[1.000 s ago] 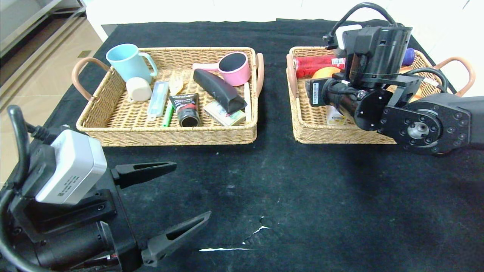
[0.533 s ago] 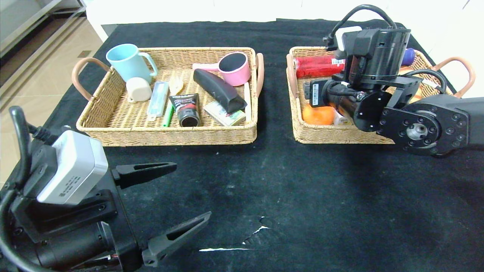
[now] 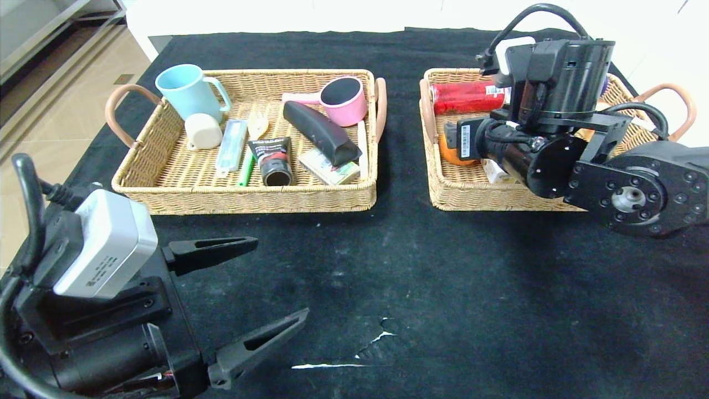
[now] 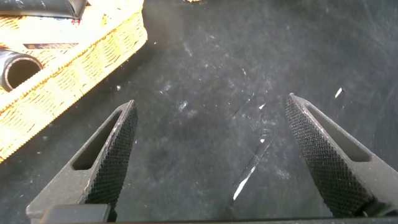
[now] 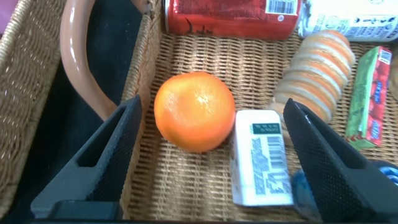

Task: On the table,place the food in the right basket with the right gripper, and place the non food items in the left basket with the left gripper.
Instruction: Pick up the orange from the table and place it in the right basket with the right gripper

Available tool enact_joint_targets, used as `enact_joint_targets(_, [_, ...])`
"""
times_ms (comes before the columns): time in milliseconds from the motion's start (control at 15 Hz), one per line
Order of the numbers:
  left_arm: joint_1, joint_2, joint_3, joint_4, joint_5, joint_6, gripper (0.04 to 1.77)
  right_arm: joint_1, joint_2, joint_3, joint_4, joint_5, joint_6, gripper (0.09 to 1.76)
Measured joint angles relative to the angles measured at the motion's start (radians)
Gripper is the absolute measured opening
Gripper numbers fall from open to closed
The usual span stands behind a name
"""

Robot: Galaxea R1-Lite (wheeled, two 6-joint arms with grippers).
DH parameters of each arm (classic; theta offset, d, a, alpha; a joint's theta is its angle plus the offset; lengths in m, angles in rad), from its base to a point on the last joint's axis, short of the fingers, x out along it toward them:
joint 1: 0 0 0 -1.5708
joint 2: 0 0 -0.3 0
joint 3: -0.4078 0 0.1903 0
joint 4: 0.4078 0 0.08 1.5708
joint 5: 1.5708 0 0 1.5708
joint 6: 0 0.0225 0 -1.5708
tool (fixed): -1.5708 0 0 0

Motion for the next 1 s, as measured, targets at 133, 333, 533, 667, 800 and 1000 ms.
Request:
enact_joint_targets(133, [0.005, 0.0, -0.009, -0.001, 0.01, -0.003, 1.72, 0.001, -0.041, 0.042, 0.007, 0.005, -0.002, 1.67])
enact_joint_targets(333, [0.037, -0.002, -0.029, 0.002, 0.032, -0.003, 1.72, 0.001, -0.142, 0.151, 0.022, 0.043, -0.006, 1.68])
enact_joint_targets(533, [0.068, -0.005, -0.04, 0.007, 0.044, -0.003, 1.72, -0.008, -0.285, 0.286, 0.054, 0.105, -0.008, 1.69])
enact_joint_targets(667, [0.086, -0.012, -0.037, 0.006, 0.055, -0.004, 1.72, -0.019, -0.394, 0.401, 0.08, 0.154, -0.005, 1.69])
enact_joint_targets(800, [0.131, -0.025, -0.034, 0.01, 0.064, -0.006, 1.72, -0.034, -0.511, 0.52, 0.099, 0.197, -0.004, 1.7])
enact_joint_targets(1000, [0.177, -0.062, -0.007, 0.014, 0.112, -0.011, 1.72, -0.065, -0.693, 0.624, 0.228, 0.283, -0.004, 1.7])
